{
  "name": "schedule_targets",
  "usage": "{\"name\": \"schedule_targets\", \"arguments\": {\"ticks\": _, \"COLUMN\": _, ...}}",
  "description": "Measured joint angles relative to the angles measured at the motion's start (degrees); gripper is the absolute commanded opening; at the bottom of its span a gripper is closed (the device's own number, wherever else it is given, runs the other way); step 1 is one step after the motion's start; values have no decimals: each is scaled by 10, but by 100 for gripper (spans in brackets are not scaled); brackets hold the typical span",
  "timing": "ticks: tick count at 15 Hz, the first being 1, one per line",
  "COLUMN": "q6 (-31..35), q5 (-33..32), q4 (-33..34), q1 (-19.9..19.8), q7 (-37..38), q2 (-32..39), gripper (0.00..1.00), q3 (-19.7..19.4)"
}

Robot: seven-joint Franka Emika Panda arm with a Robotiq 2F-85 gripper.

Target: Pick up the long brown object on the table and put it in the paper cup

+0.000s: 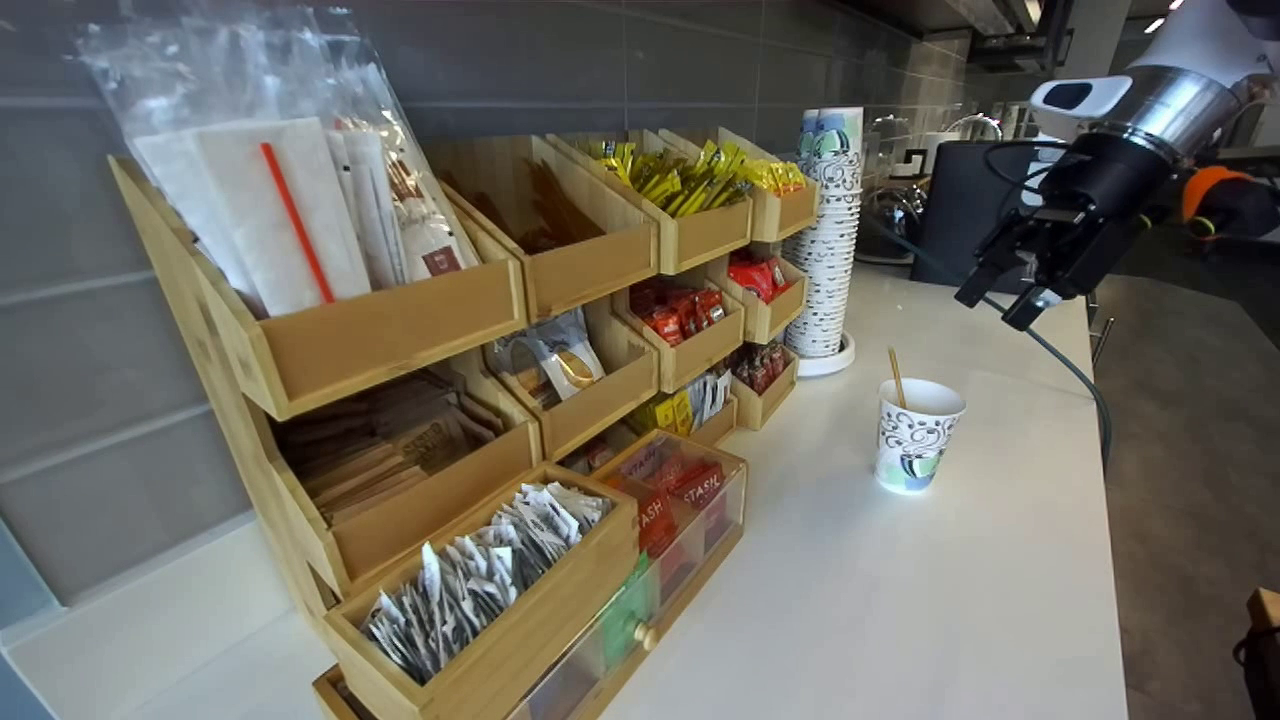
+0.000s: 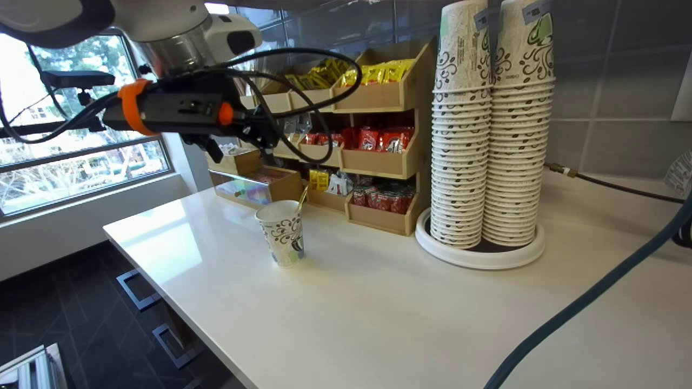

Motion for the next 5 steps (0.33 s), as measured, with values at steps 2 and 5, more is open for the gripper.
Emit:
{"name": "schedule_targets", "arguments": {"ticks": 2, "q6": 0, "q5": -12, "q4": -4, "q1": 4, "q7": 12, "q2": -10, "gripper": 100, "q3": -3}}
{"name": "schedule_targets", "arguments": {"ticks": 5, "q6": 0, "q5": -13, "q4": -9, "q1": 4, "q7": 14, "q2": -15, "gripper": 100, "q3": -4}}
